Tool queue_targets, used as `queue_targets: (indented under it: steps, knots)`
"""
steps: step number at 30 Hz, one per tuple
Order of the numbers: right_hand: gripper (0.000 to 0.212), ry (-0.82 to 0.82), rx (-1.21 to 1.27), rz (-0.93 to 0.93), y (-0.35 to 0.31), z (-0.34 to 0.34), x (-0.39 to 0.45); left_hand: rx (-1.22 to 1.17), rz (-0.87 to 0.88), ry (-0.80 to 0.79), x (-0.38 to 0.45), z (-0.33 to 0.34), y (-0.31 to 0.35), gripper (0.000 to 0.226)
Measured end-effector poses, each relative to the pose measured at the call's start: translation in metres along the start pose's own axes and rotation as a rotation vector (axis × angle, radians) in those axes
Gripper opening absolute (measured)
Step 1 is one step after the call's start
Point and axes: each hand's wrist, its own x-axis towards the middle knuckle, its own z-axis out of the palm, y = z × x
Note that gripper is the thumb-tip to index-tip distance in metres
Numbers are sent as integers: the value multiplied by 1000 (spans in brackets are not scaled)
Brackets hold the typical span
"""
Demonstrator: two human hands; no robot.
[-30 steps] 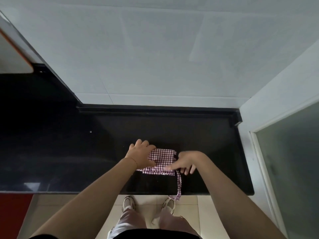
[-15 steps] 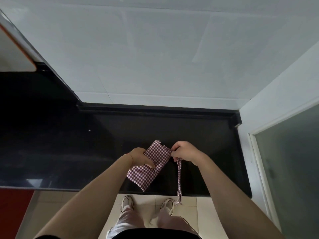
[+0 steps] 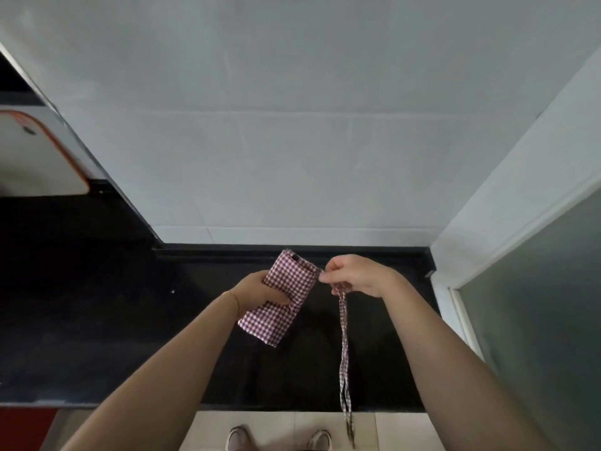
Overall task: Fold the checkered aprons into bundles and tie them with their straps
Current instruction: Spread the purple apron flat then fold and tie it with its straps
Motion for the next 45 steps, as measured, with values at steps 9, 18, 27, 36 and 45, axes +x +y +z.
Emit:
queue_targets:
  steps: [9, 18, 27, 36, 45]
  knots:
    - [12, 271, -25, -264, -73, -30, -43, -46, 252, 154, -43, -31, 77, 58]
    - [5, 724, -413, -398, -116, -35, -70, -110, 311, 241, -69, -46, 110, 62]
    - [22, 545, -228, -398, -127, -23, -97, -361, 224, 273, -69, -28, 122, 49]
    - [13, 364, 279, -504, -110, -8, -92, -847, 312, -47, -80, -1, 126, 50]
    - [15, 404, 416, -432, -97, 8, -76, -1062, 498, -291, -72, 11, 118, 83]
